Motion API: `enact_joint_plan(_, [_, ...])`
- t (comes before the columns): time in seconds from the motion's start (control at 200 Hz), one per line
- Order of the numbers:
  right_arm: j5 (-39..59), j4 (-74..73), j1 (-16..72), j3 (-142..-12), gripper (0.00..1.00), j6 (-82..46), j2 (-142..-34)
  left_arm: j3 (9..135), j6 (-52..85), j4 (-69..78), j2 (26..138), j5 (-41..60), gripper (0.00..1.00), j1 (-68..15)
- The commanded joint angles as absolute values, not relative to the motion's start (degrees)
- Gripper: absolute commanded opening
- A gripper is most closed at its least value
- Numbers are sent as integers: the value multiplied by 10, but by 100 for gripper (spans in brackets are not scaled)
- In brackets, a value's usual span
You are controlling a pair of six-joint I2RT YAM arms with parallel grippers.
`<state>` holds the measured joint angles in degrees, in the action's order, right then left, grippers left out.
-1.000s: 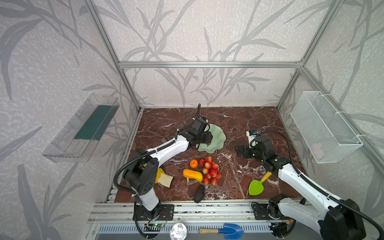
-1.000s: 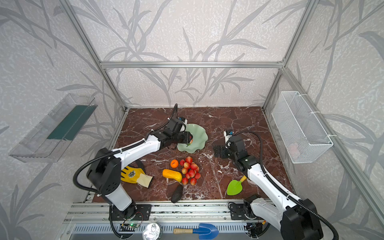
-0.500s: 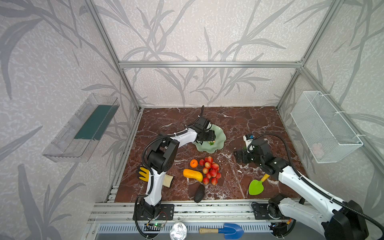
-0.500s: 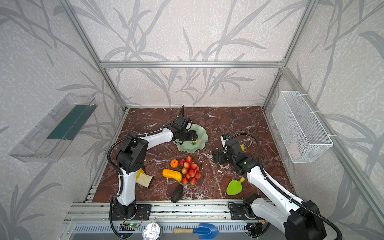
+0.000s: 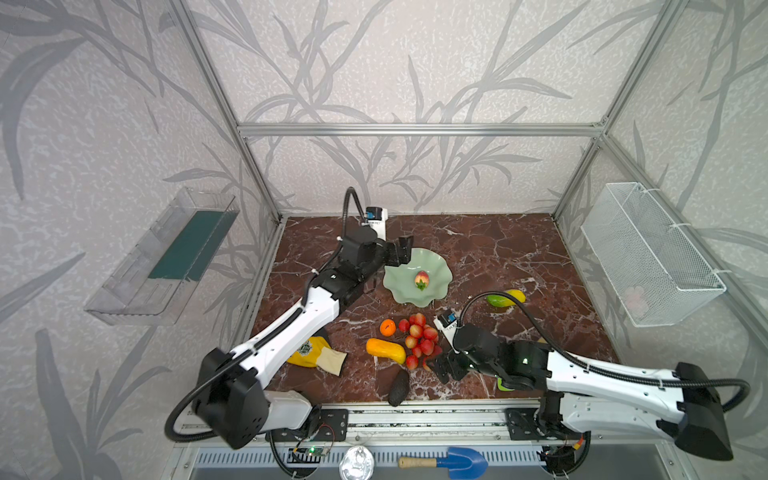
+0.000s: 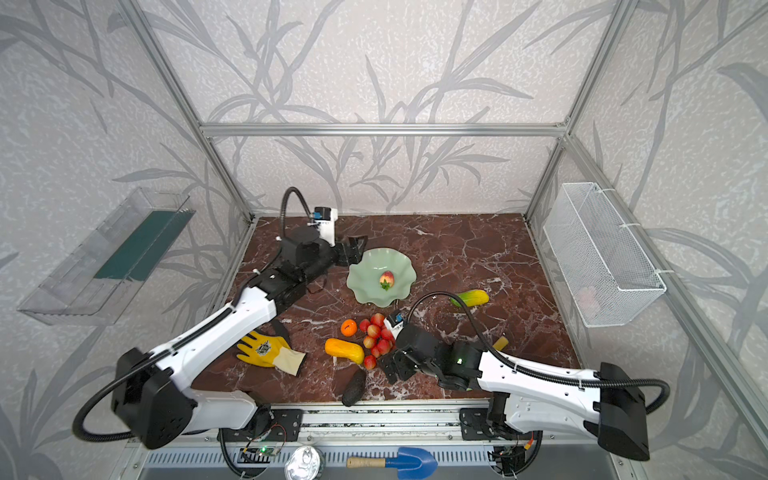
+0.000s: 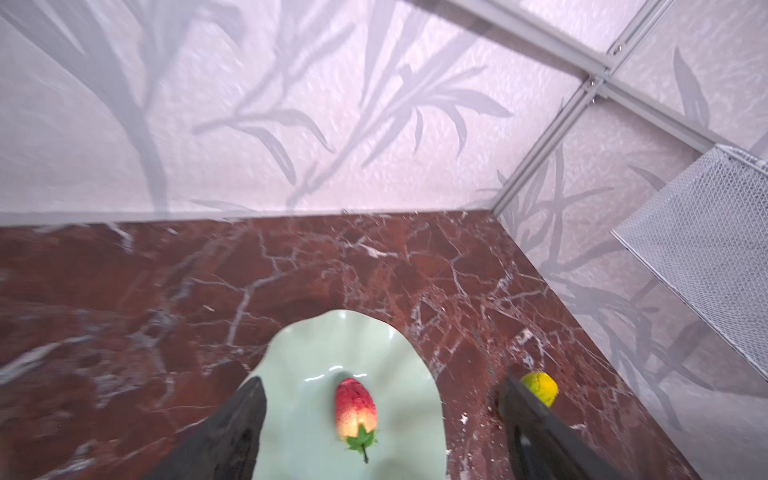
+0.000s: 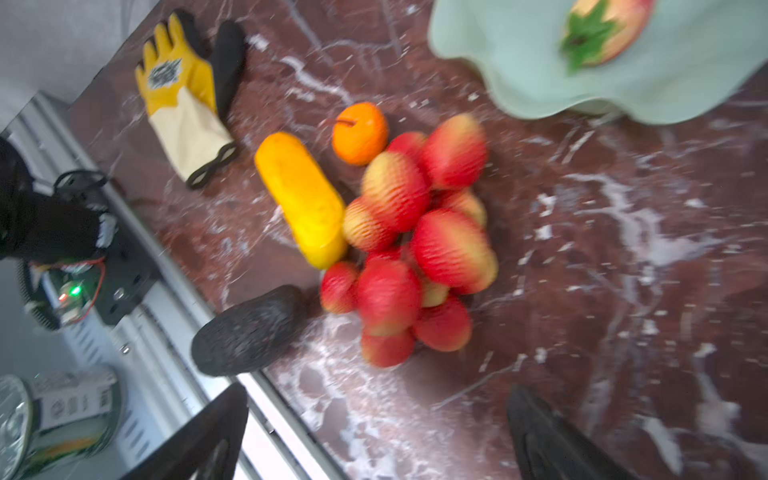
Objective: Place and organize the fake fruits in the fruit bowl
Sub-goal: 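Grasp the black avocado with the right gripper while the left arm withdraws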
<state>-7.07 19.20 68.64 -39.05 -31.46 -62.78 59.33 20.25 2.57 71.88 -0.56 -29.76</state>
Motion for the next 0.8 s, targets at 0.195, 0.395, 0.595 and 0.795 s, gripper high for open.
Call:
enact_joint_plan(0.195, [-11,141,746,-458,95,-399,-781,419,183,-75,428,-190,96,-244])
enact_joint_plan(0.395, [31,152,743,-506,91,-396,-871,372,229,-197,265,-203,96,-240])
enact_joint_plan(0.595, [105,156,720,-541,81,-386,-936,350,244,-249,166,-228,98,-240])
enact_joint_plan(0.795, [154,176,714,-591,73,-372,-1012,347,244,-265,155,-237,99,-240])
